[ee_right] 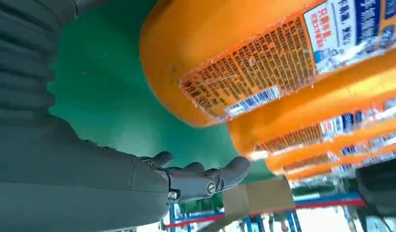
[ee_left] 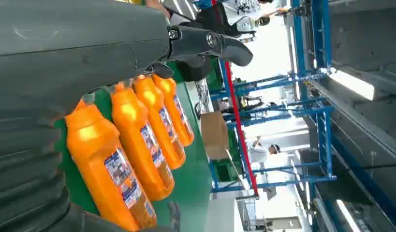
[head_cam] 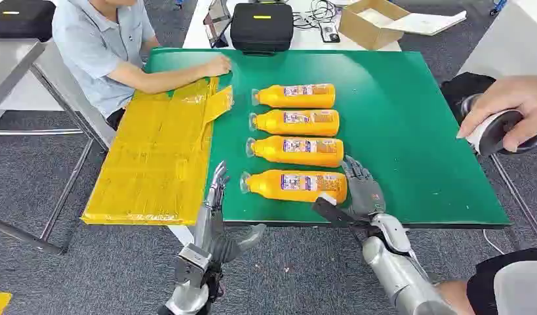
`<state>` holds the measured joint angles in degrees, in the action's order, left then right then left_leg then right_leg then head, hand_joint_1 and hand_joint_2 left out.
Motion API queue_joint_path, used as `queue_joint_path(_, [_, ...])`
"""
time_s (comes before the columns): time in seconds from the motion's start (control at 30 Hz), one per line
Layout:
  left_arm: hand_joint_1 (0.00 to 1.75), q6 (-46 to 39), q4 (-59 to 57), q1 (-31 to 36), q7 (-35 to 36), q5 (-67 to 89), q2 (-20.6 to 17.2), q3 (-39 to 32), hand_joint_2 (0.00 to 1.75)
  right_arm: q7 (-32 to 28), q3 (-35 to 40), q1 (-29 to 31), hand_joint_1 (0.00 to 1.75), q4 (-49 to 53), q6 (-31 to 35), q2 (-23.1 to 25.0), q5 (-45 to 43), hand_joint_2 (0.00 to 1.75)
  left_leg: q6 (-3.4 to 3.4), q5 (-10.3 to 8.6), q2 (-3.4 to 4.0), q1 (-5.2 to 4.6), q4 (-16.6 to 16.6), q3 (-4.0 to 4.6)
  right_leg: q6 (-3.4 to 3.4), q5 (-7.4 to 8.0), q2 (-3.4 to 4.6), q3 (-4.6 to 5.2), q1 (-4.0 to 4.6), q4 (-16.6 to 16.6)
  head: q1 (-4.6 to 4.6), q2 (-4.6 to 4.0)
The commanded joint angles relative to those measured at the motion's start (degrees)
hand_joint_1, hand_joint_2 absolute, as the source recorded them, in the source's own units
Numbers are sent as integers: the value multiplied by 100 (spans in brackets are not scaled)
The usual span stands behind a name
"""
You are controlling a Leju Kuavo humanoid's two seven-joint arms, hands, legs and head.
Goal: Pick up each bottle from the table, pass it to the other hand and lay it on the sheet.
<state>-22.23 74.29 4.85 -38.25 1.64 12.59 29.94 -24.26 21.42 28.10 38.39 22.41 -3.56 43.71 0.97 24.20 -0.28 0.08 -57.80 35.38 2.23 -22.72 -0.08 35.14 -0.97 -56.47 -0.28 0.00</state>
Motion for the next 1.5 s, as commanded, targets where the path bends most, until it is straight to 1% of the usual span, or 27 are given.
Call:
queue_joint_path(0.03, [0, 40, -433, 402, -25, -117, 38, 171, 175, -35, 150, 857, 0, -1259, -351, 223, 14, 175, -3, 2, 5, -1, 0, -9, -6, -2, 5, -7, 0, -1, 0, 0])
queue_joint_path(0.13, [0, 67, -519, 475, -18, -175, 62, 189, 175, -11, 236, 898, 0, -1467, -347, 281, 101, 175, -7, 12, 10, 5, 2, -36, -13, -9, 8, -33, 6, 2, 0, 0])
queue_joint_path(0.2, [0, 77, -531, 504, -18, -180, 75, 206, 175, -15, 225, 905, 0, -1507, -337, 325, 89, 175, -3, 2, 2, 1, 3, -14, -6, -2, 2, -12, 2, 2, 0, 0])
queue_joint_path(0.23, [0, 79, -538, 514, -18, -182, 80, 210, 175, -5, 232, 910, 0, -1515, -332, 337, 99, 175, -6, 11, 4, 5, 1, -31, -11, -10, 2, -30, 6, 2, 0, 0])
queue_joint_path(0.37, [0, 84, -567, 539, -20, -189, 88, 217, 175, 9, 245, 943, 0, -1563, -328, 369, 118, 175, -2, 2, 2, -1, 2, -12, -5, -2, 1, -10, 0, 0, -2, 0])
queue_joint_path(0.4, [0, 84, -567, 539, -20, -189, 88, 217, 175, 9, 245, 943, 0, -1563, -328, 369, 118, 175, -6, 11, 12, 3, 0, -29, -10, -8, 10, -25, 4, 0, 0, 0])
queue_joint_path(0.43, [0, 84, -567, 539, -20, -189, 88, 217, 175, 9, 245, 943, 0, -1563, -328, 369, 118, 175, -3, 3, 4, 1, 2, -16, -6, -3, 2, -14, 1, 1, 0, 0])
queue_joint_path(0.47, [0, 84, -567, 539, -20, -189, 88, 217, 175, 9, 245, 943, 0, -1563, -328, 369, 118, 175, -5, 9, 6, 3, 0, -27, -9, -8, 4, -25, 4, 1, 0, 0])
queue_joint_path(0.7, [0, 97, -642, 625, -62, -263, 118, 228, 175, -46, 60, 1034, 0, -1710, -480, 511, -100, 175, -5, 9, 7, 4, -3, -24, -10, -7, 5, -22, 5, -2, 0, 0])
queue_joint_path(0.93, [0, 130, -762, 734, -115, -352, 56, 240, 175, 52, 152, 970, 0, -1894, -543, 531, 2, 175, -5, 6, 0, 3, 2, -22, -8, -6, -1, -21, 4, 2, 0, 0])
queue_joint_path(1.0, [0, 168, -761, 727, -174, -403, 59, 241, 175, 104, 176, 973, 0, -1953, -574, 525, 36, 175, -8, 14, 2, 7, -1, -38, -13, -14, 0, -37, 8, 1, 0, 0])
queue_joint_path(1.07, [0, 176, -701, 689, -171, -398, 83, 273, 175, 105, 191, 972, 2, -1979, -599, 506, 52, 175, -3, 3, 0, 3, 4, -20, -6, -4, -2, -19, 3, 4, 0, 0])
queue_joint_path(1.1, [0, 171, -663, 688, -174, -380, 81, 290, 175, 119, 169, 981, 152, -2020, -661, 505, 27, 175, -5, 8, 1, 5, 2, -31, -9, -9, -2, -31, 6, 4, 2, 0])
queue_joint_path(1.13, [0, 154, -643, 696, -171, -366, 74, 287, 175, 169, 190, 982, 164, -2054, -689, 495, 58, 175, -3, 3, -2, 2, 2, -20, -7, -5, -4, -19, 3, 2, 0, 0])
queue_joint_path(1.17, [0, 155, -630, 697, -169, -366, 71, 285, 175, 197, 193, 980, 169, -2078, -716, 492, 65, 175, -6, 11, -2, 6, 1, -37, -12, -13, -5, -37, 7, 3, 0, 0])
queue_joint_path(1.2, [0, 161, -591, 689, -165, -371, 56, 269, 175, 299, 182, 968, 155, -2140, -890, 479, 55, 175, -3, 3, -4, 3, 2, -20, -6, -5, -6, -21, 4, 4, 0, 0])
queue_joint_path(1.23, [0, 163, -566, 676, -150, -371, 44, 259, 175, 390, 292, 947, 131, -2158, -970, 445, 193, 175, -5, 7, -3, 5, 1, -29, -9, -8, -6, -29, 6, 3, 0, 0])
queue_joint_path(1.33, [0, 185, -531, 663, -144, -368, 14, 252, 175, 436, 351, 908, 145, -2191, -1121, 383, 265, 175, -5, 4, -6, 5, 3, -26, -9, -7, -8, -27, 5, 5, 2, 0])
queue_joint_path(1.47, [0, 187, -525, 661, -144, -368, 9, 249, 175, 430, 350, 898, 145, -2188, -1116, 376, 265, 175, -4, 2, -8, 6, 5, -43, -7, -5, -12, -40, 7, 10, 0, 0])
queue_joint_path(1.5, [0, 195, -520, 659, -140, -356, -1, 260, 175, 430, 367, 904, 161, -2203, -1181, 374, 277, 175, -6, 5, -10, 8, 7, -59, -12, -9, -16, -59, 9, 12, 0, 0])
